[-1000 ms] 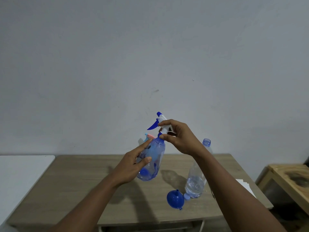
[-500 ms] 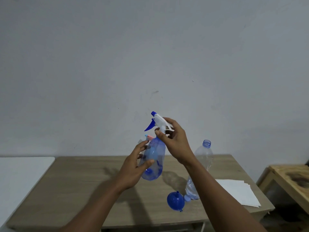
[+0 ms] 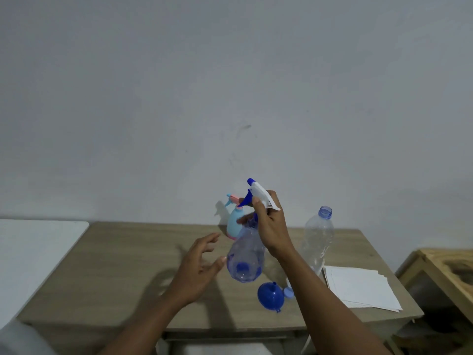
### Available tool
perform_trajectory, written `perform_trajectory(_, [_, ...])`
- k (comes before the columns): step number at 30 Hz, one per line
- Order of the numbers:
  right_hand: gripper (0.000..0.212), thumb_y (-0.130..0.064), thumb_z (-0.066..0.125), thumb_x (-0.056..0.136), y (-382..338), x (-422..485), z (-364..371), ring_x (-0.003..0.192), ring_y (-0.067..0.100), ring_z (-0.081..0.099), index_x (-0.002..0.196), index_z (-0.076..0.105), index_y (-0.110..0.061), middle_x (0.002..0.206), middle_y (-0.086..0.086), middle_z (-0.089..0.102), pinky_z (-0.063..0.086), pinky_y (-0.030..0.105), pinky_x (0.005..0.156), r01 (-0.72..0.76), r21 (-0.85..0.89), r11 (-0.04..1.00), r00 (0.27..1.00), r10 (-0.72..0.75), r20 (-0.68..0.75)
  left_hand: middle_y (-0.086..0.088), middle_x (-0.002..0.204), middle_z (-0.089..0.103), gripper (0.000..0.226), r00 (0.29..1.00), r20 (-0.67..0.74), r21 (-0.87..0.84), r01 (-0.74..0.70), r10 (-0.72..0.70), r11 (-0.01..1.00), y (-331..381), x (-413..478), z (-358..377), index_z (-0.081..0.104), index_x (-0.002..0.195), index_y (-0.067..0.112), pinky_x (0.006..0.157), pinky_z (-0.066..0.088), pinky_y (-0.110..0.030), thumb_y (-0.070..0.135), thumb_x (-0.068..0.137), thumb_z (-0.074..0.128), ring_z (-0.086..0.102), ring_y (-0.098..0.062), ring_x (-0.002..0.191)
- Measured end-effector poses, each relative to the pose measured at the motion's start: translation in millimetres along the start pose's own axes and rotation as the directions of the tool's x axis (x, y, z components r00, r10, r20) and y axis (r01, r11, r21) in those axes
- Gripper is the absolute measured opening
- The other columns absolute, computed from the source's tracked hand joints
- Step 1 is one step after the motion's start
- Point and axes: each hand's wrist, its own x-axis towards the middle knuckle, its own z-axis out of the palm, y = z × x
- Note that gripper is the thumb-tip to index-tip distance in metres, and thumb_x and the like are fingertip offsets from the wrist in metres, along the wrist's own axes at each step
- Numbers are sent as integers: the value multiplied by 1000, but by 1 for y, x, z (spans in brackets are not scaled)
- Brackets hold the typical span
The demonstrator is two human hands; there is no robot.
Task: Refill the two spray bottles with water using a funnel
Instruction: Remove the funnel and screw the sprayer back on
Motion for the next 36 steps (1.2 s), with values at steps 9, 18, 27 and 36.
perform_trajectory(9, [20, -42, 52, 97, 80, -37, -24, 63, 36, 72, 101, 71, -35, 97, 30, 70, 57, 56, 74, -326, -310, 893, 926, 368, 88, -6, 160, 29, 88, 842, -47, 616, 448, -538, 648, -149, -19, -45, 20, 155, 24, 116, 30, -43, 65, 87, 56, 30, -28, 145])
perform_trajectory(18, [32, -37, 48, 104, 127, -43, -18, 60, 38, 69, 127, 65, -24, 97, 16, 74, 58, 41, 67, -466, -435, 771, 821, 560, 113, 5, 157, -36, 104, 701, 69, 807, 379, -710, 453, -192, -32, -40, -23, 151, 37, 110, -19, -64, 90, 77, 28, -33, -29, 145])
perform_trajectory(27, [39, -43, 48, 102, 146, -28, 1, 52, 32, 69, 122, 66, -15, 85, 12, 75, 54, 34, 60, -493, -582, 646, 713, 684, 156, 4, 156, -40, 104, 667, 99, 811, 375, -738, 448, -190, -29, -41, -25, 150, 36, 107, -22, -65, 89, 78, 29, -36, -31, 143])
perform_trajectory(36, [36, -41, 45, 103, 155, -25, 6, 44, 24, 64, 84, 65, -18, 61, 14, 62, 51, 26, 48, -441, -701, 560, 682, 717, 144, 3, 155, -41, 103, 657, 109, 804, 384, -746, 455, -188, -28, -41, -26, 150, 34, 109, -21, -67, 87, 80, 29, -39, -31, 141])
